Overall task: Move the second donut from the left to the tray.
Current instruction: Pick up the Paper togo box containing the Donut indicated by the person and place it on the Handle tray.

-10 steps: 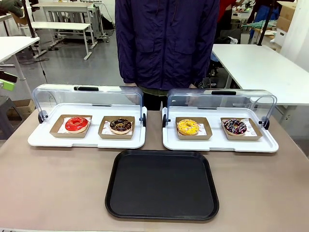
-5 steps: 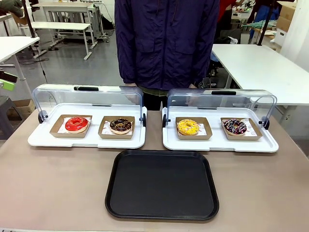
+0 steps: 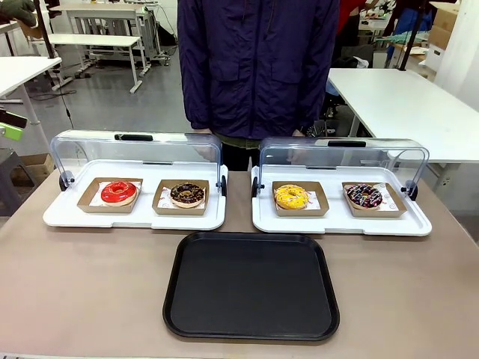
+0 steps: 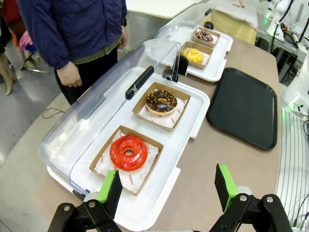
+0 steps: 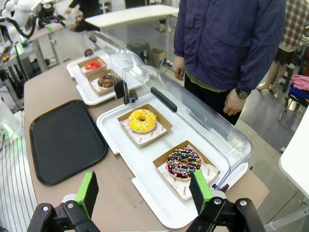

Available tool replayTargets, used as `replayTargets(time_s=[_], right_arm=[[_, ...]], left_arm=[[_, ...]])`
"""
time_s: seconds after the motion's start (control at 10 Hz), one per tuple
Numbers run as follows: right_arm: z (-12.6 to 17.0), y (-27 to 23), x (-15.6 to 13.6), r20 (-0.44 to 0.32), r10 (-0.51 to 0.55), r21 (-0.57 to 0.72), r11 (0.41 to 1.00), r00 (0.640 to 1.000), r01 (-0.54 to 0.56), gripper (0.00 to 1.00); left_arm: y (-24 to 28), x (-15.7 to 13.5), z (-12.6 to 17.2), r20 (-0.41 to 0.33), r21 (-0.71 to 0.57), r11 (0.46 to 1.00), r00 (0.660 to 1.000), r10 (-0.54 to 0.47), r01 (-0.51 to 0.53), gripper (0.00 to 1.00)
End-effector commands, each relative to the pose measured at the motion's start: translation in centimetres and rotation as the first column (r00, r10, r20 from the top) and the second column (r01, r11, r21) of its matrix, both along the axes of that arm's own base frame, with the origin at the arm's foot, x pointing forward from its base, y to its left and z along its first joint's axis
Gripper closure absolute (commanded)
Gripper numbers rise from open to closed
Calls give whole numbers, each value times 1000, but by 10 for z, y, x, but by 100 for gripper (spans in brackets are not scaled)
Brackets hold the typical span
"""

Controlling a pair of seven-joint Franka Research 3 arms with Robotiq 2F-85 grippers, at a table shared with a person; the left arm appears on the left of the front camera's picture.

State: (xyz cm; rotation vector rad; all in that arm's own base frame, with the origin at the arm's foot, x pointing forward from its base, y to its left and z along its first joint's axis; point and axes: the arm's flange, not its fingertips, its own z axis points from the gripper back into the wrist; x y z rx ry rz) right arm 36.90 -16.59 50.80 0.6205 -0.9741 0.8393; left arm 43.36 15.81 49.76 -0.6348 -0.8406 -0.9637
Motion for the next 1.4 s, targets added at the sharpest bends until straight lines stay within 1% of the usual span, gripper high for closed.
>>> replayTargets(time_s=[0.0, 1.3], right_arm=[[2, -1, 5, 33, 7, 9, 1000, 999, -8, 0], [2, -1, 5, 33, 7, 9, 1000, 999, -8, 0]], left_arm=[[-1, 1, 1, 13, -17, 1000, 1000, -7, 7, 0], [-1, 1, 1, 13, -17, 1000, 1000, -7, 7, 0]])
